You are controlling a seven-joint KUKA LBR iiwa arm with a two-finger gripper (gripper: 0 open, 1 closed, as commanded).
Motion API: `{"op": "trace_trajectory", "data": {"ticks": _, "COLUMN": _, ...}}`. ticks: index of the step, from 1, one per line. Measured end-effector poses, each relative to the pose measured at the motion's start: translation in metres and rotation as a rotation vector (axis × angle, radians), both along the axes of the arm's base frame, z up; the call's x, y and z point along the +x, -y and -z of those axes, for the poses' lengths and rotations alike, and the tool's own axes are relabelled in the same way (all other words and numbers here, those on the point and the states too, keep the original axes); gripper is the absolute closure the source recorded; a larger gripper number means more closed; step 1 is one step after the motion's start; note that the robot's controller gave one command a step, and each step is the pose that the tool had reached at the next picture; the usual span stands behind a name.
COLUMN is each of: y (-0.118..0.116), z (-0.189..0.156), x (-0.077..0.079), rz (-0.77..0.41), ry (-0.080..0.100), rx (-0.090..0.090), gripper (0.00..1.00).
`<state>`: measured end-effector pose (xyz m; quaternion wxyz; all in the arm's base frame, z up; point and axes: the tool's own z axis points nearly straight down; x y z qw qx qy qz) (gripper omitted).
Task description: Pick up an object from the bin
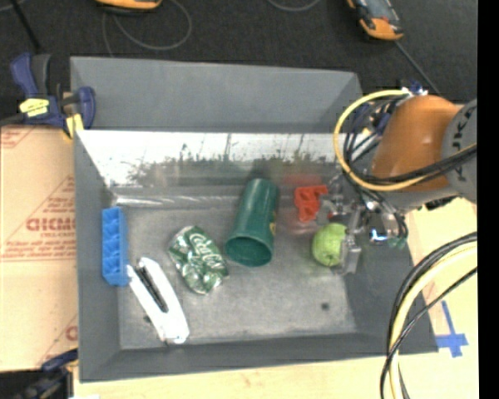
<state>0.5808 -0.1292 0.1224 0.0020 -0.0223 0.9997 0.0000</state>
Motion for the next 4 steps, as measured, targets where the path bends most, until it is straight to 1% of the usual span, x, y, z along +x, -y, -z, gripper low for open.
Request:
{"op": "trace_trajectory", "data": {"ticks": 1, "y": 0.023, "z": 0.049, "x": 0.0, "rz": -0.132, "ry": -0.004, "rx": 0.007, "gripper": 1.0}}
{"op": "trace_trajectory", "data": {"ticks": 3, "y": 0.023, "z": 0.049, "x": 0.0, "rz": -0.136, "ry": -0.004, "rx": 0.006, "gripper": 1.0}}
{"op": "trace_trajectory", "data": {"ticks": 4, "y": 0.028, "z": -0.144, "x": 0.014, "rz": -0.164, "ry": 0.01, "rx": -0.006, "gripper": 1.0}}
